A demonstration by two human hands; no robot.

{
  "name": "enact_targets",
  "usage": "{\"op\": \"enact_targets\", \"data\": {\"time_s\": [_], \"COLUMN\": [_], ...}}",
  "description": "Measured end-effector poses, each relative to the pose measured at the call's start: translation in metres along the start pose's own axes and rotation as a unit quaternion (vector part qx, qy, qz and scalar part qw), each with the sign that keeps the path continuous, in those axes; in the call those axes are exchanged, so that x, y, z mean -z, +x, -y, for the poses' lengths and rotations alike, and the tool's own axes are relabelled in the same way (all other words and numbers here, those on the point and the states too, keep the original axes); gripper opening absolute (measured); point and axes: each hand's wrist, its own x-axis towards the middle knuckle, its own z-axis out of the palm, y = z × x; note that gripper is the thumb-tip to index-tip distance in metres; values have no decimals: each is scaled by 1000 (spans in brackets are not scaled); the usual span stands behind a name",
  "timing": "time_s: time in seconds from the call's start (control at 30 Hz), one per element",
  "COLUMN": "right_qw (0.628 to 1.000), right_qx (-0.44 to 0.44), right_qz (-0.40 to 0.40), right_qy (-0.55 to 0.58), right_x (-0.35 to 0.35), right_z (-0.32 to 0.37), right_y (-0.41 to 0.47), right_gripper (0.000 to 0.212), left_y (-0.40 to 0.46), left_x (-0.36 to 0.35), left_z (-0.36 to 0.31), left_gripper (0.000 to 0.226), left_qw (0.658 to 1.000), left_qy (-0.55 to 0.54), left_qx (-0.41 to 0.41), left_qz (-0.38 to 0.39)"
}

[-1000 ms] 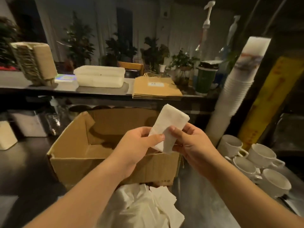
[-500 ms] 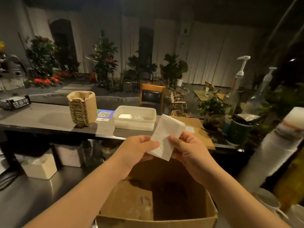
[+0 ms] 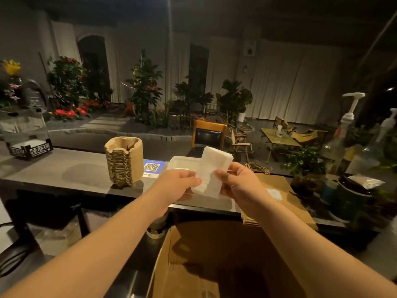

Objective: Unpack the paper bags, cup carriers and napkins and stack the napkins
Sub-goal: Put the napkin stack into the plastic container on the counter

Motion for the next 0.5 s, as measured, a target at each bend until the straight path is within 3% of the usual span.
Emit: {"op": "enact_targets", "data": {"time_s": [0.2,0.5], "right_qw": [1000,997], "right_qx": [-9,-32], "right_qz": [-11,-4], "right_qy": [-19,-63], "right_x": [-11,-29], "right_z": [10,-4], "right_y": [71,161], "right_gripper": [25,25], "left_y": [56,133], "left_x": [22,37], "left_z": [-11,-4], "left_gripper": [18,7], "left_qw": [996,986], "left_qy": [71,153], "left_qx": [-39,-25], "left_qz": [-37,-56]}}
